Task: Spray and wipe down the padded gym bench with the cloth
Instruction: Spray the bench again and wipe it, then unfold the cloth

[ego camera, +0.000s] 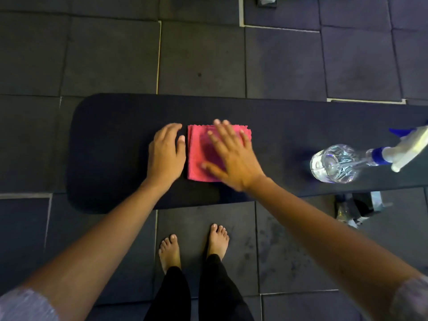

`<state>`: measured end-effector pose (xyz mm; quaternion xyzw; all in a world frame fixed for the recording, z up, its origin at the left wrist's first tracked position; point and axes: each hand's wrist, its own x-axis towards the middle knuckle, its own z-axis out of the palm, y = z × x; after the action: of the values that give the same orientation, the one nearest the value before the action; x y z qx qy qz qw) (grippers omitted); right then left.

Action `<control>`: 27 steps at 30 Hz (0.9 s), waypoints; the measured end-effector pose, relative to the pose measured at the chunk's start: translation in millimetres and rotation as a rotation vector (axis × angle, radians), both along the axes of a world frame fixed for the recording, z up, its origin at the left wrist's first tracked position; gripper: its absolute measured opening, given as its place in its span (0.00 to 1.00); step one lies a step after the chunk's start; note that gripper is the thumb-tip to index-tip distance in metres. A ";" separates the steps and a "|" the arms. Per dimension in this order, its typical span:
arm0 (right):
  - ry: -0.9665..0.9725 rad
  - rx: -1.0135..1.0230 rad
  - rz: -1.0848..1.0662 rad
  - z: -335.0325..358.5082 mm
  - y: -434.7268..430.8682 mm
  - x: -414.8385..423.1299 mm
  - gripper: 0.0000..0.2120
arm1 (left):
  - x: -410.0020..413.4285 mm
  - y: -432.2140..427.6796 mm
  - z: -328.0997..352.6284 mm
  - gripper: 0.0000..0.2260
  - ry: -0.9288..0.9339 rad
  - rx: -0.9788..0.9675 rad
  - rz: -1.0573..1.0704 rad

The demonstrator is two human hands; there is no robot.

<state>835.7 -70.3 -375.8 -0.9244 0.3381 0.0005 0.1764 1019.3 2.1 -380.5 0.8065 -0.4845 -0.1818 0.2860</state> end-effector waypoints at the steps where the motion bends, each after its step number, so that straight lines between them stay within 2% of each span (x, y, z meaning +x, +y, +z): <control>1: 0.072 -0.018 0.109 -8.1 7.1 -0.4 0.43 | -0.9 14.6 -2.6 0.17 -0.042 0.025 -0.038; 4: 0.187 -0.082 0.191 -26.9 16.4 -2.3 0.50 | -5.3 55.5 -12.0 0.22 -0.157 0.127 -0.147; 5: 0.168 -0.086 0.165 -30.4 17.6 -1.9 0.48 | -7.2 66.7 -15.2 0.23 -0.185 0.162 -0.174; 7: 0.061 -0.054 0.048 -32.8 24.4 1.7 0.37 | -10.8 83.8 -19.3 0.25 -0.222 0.219 -0.204; 10: -0.120 0.082 -0.179 -32.4 40.4 14.3 0.24 | -16.2 96.7 -18.0 0.25 -0.218 0.263 -0.206; 14: -0.177 0.249 -0.209 -19.8 64.8 9.2 0.23 | -24.3 100.4 -5.7 0.26 -0.169 0.249 -0.207; 17: -0.273 0.493 -0.230 -5.3 82.9 -11.4 0.22 | -29.5 98.0 -1.8 0.25 -0.145 0.218 -0.251; 19: -0.424 0.693 -0.475 11.2 84.7 -21.6 0.21 | -34.2 94.8 -1.9 0.25 -0.134 0.205 -0.295; 22: -0.667 0.782 -0.889 31.8 64.2 -36.5 0.30 | -45.5 84.1 -1.3 0.25 -0.149 0.184 -0.380; 24: -0.838 0.735 -1.054 48.0 43.0 -52.8 0.26 | -55.2 72.3 0.9 0.25 -0.158 0.167 -0.432; 27: -0.842 0.548 -1.126 70.3 14.7 -75.0 0.23 | -70.7 53.4 5.2 0.26 -0.153 0.146 -0.497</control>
<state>760.7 -55.6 -305.5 -0.4573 0.6511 -0.3591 0.4878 948.6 55.5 -375.3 0.6925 -0.6735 -0.2198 0.1362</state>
